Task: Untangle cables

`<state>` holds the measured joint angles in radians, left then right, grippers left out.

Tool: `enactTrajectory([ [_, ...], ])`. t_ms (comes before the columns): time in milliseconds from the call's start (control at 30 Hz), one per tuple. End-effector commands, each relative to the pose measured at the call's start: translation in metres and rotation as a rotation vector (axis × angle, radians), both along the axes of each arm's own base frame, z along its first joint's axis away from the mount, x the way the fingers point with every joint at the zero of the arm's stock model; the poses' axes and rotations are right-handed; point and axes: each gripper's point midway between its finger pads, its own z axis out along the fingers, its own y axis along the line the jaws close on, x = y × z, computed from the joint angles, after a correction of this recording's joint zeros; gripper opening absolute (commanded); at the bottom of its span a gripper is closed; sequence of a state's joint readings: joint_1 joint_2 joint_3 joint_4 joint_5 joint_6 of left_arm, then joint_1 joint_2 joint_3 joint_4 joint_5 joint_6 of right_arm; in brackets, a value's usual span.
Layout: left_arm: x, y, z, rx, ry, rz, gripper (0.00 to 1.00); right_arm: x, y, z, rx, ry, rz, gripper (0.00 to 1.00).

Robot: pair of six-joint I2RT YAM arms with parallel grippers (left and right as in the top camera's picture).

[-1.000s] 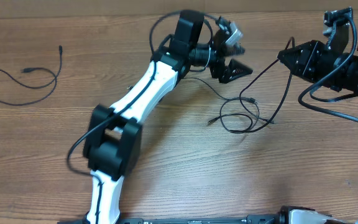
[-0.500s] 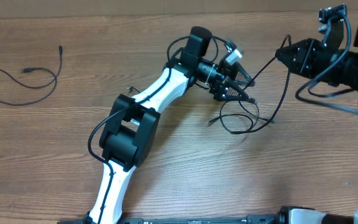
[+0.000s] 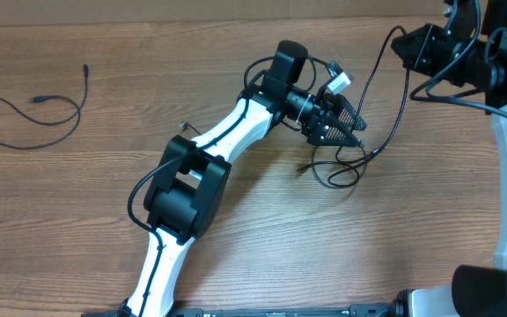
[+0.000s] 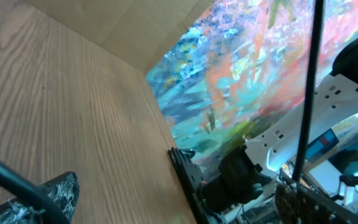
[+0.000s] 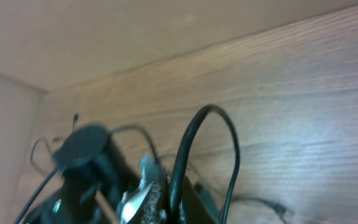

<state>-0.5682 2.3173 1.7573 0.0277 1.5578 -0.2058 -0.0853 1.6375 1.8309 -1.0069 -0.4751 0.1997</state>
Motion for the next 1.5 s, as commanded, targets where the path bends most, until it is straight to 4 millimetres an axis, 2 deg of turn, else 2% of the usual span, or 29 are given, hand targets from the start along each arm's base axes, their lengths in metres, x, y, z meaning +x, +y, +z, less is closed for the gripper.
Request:
enactTrajectory([
  [0, -0.019, -0.007, 0.016, -0.021, -0.010, -0.054, 1.00, 0.022, -0.021, -0.011, -0.032, 0.015, -0.112, 0.04],
  [267, -0.022, -0.009, 0.017, -0.017, -0.003, -0.060, 1.00, 0.064, -0.028, -0.043, 0.020, 0.037, -0.183, 0.04],
  [400, -0.022, -0.009, 0.017, -0.013, 0.003, -0.060, 0.97, 0.075, -0.039, -0.060, -0.006, 0.065, -0.246, 0.04],
  [500, -0.020, -0.008, 0.017, -0.013, 0.002, -0.056, 0.92, 0.078, -0.048, -0.065, -0.041, 0.069, -0.284, 0.04],
  [567, -0.017, -0.005, 0.017, -0.015, 0.000, -0.049, 0.88, 0.077, -0.047, -0.065, -0.033, 0.071, -0.275, 0.04],
  [667, -0.007, 0.002, 0.017, -0.019, -0.008, -0.024, 0.87, 0.068, -0.037, -0.066, -0.021, 0.084, -0.189, 0.04],
  [733, 0.007, 0.011, 0.017, -0.020, -0.021, 0.016, 0.88, 0.058, -0.035, -0.074, -0.047, 0.116, -0.130, 0.04],
  [800, 0.026, 0.021, 0.015, -0.001, -0.020, 0.080, 0.93, 0.044, -0.037, -0.085, -0.083, 0.168, -0.091, 0.04],
  [867, 0.047, 0.033, 0.011, 0.039, 0.015, 0.157, 0.93, 0.030, -0.036, -0.095, -0.108, 0.225, -0.056, 0.04],
  [967, 0.060, 0.043, 0.013, 0.065, 0.062, 0.197, 0.96, 0.024, -0.030, -0.097, -0.082, 0.249, -0.033, 0.04],
  [1033, 0.059, 0.043, 0.015, 0.063, 0.068, 0.189, 0.97, 0.026, -0.015, -0.089, -0.025, 0.221, 0.022, 0.04],
  [1133, 0.046, 0.029, 0.015, 0.060, 0.061, 0.155, 0.97, 0.033, 0.001, -0.078, 0.028, 0.166, 0.074, 0.04],
  [1333, 0.015, 0.001, 0.016, 0.045, 0.032, 0.074, 1.00, 0.048, -0.001, -0.069, 0.075, 0.139, -0.004, 0.04],
  [1467, 0.009, -0.005, 0.016, 0.038, 0.015, 0.061, 1.00, 0.045, 0.004, -0.068, 0.075, 0.129, 0.043, 0.04],
])
